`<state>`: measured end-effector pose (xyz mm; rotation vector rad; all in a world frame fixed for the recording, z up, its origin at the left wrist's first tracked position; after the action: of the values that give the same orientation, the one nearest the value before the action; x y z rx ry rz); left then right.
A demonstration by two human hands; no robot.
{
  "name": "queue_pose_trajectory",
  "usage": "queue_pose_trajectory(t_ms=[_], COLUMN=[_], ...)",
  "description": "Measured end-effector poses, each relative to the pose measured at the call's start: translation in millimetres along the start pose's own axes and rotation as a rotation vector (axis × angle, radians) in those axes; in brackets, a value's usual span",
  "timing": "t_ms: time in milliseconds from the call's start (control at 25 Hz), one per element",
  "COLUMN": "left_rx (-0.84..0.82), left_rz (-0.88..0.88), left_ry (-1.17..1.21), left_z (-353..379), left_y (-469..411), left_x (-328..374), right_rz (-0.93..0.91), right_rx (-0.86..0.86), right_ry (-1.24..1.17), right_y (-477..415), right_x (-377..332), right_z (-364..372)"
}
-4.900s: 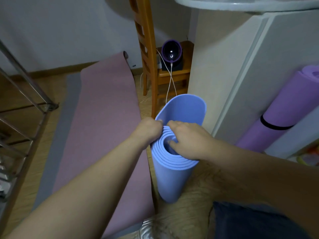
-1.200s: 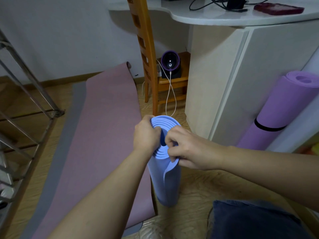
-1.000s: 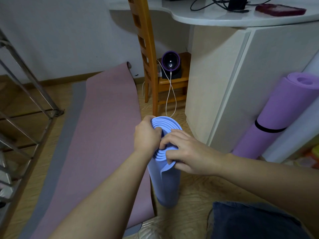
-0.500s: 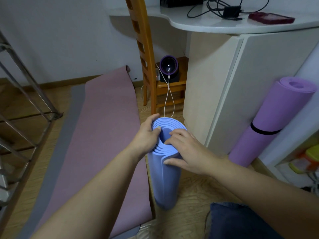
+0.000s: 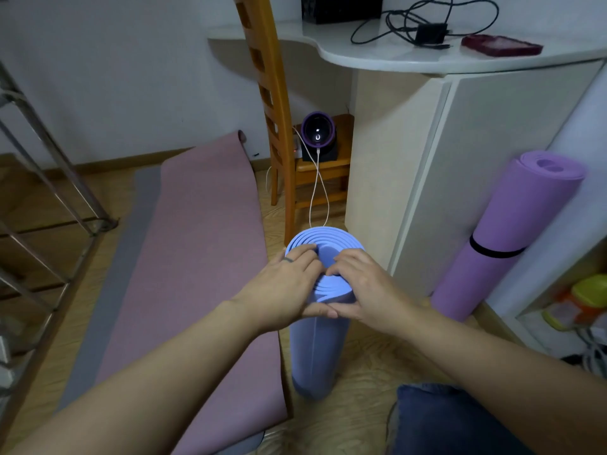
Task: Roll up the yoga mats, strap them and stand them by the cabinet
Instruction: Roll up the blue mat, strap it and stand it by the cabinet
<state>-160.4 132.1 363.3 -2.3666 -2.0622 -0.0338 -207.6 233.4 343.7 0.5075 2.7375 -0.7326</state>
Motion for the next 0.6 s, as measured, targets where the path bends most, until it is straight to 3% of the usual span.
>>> queue_pose_trajectory(t_ms=[200, 360, 600], left_rx=[-0.046, 0.202, 0.380], left_rz=[0.109, 0.273, 0.381], left_ry=[-0.034, 0.009, 0.070], left_z=[-5, -54, -168], left_y=[-3, -12, -61], left_x=[23, 58, 141], right_rz=[0.061, 0.027, 0.056], right_rx=[-0.063, 0.059, 0.205], right_ry=[-0.059, 0.005, 0.276], right_y=[14, 22, 49], right_x=[-5, -10, -17], right_z=[-20, -84, -236])
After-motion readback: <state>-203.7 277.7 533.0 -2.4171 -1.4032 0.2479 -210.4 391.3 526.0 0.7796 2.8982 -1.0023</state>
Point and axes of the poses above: each hand's wrist, its own y-axis away from the middle knuckle, its own z-axis out of the palm, x = y × z, the point moved 7 cm from there along -y, towards the middle knuckle, and after that the axes turned 8 degrees about -z, right-handed, at the moved point
